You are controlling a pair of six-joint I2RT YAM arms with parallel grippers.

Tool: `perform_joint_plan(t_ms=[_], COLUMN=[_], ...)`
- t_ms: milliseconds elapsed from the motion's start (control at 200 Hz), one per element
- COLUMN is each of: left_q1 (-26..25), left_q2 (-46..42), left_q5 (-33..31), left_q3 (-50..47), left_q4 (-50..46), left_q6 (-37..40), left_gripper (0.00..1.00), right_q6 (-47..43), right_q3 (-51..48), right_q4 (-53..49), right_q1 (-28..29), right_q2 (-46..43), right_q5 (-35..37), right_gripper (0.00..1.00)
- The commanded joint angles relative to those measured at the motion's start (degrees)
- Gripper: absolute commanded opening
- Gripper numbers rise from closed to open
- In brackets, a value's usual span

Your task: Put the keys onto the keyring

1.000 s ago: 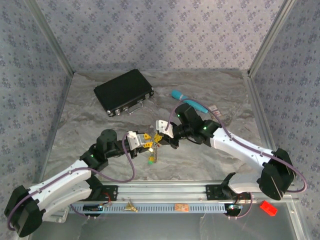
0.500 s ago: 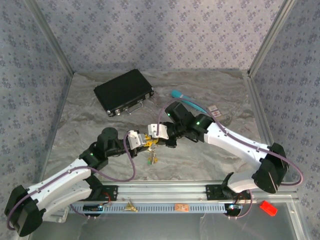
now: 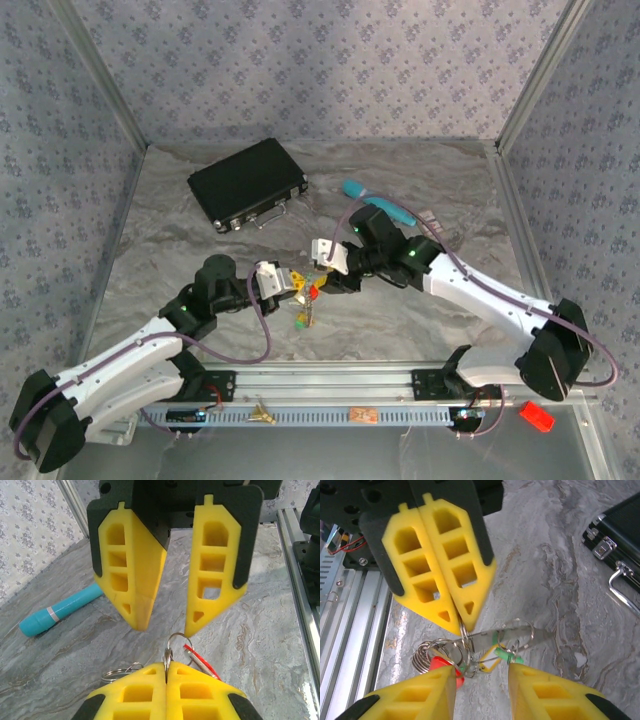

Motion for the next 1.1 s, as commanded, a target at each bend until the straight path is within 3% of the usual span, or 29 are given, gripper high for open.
perform_joint_plan(t_ms=[0,545,725,910,1094], left_q1=[-0.40,-0.39,-0.33,-0.36,-0.35], left_q2=[-0.58,-0.69,-0.71,-0.85,-0.82], left_q5=[1.29,-0.35,-1.16,-1.27,-1.34], left_q3=[-0.26,-0.20,-0.56,-0.78,-1.04], left_q4=[4.10,4.07,5.00,5.54,5.96], left_q6=[0.40,0.40,-0.29,-0.83,-0.92], left_gripper=[0.00,0.00,0.00,0.00,0.00], right_q6=[5.04,9.44,29.91,49.99,58.04], right_q3=[-1.46,-2.29,-4.81,-2.72,-1.17], right_q4=[2.74,4.35,9.92,6.55,4.91], right_q1=[-0.10,-0.58,-0.58,-0.61,-0.27], right_q2=[-1.29,-2.07,-4.72,-4.56,-1.67], right_q5=[-1.46,-2.24,2.39,4.13,-1.68], right_gripper=[0.33,0.34,0.38,0.38,0.37])
